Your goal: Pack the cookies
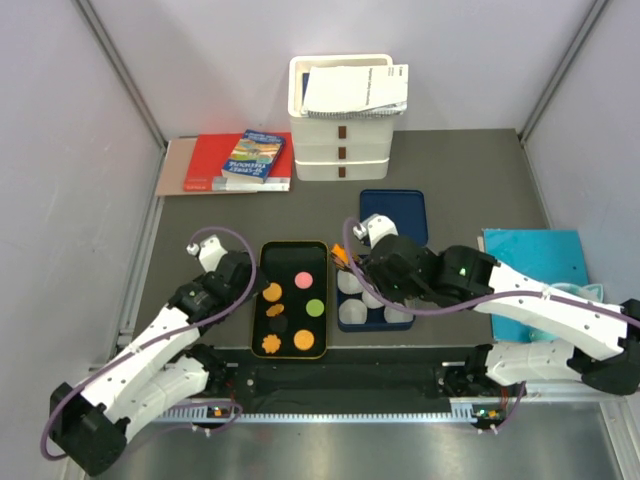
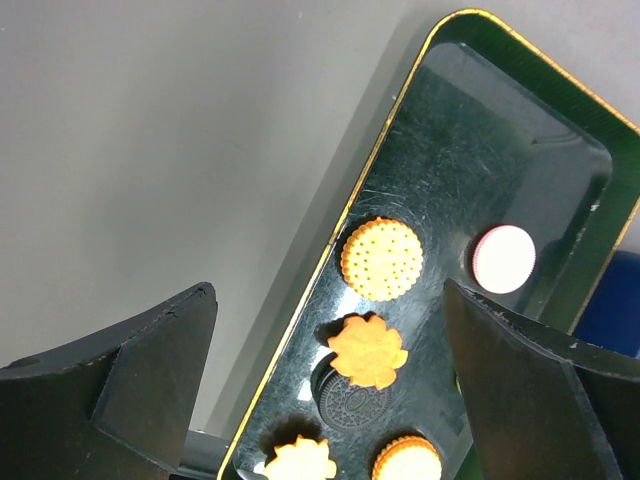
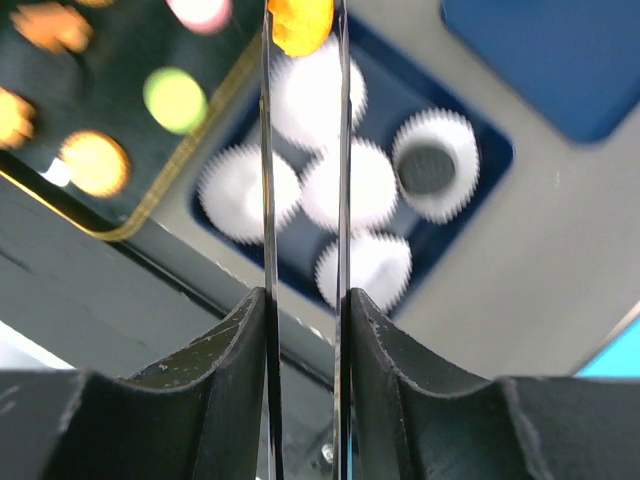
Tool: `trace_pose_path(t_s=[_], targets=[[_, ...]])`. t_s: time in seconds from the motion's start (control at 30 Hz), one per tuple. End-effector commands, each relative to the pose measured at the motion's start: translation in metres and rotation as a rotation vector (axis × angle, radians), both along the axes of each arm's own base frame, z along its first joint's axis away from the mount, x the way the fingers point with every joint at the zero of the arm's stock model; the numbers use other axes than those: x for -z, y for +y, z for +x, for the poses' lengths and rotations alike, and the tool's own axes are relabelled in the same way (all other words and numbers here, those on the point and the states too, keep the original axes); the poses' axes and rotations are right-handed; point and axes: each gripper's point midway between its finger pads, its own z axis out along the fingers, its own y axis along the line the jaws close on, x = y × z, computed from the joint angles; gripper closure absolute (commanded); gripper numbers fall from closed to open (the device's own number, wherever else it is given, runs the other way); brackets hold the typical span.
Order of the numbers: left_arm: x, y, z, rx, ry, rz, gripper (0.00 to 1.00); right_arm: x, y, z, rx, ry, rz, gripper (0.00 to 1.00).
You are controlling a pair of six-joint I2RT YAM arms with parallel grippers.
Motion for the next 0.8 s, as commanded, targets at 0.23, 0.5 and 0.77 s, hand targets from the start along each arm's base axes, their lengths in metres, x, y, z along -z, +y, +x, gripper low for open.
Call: trace_pose_path(t_s=[0.23, 0.5, 0.77], targets=[[0.005, -0.019, 0.01, 0.054, 0.036, -0.018, 0.01, 0.022, -0.026, -0.006, 0.091, 0.021, -0.008, 0.7], [0.009, -0.018, 0.008, 0.056, 0.044, -0.013, 0.01, 0.037, -0.017, -0.003, 0.078, 0.029, -0.03, 0.65], [0.006, -0.015, 0.008, 0.051, 0.035, 0.002, 0.01, 0.02, -0.012, 0.004, 0.085, -0.01, -0.005, 0.46]])
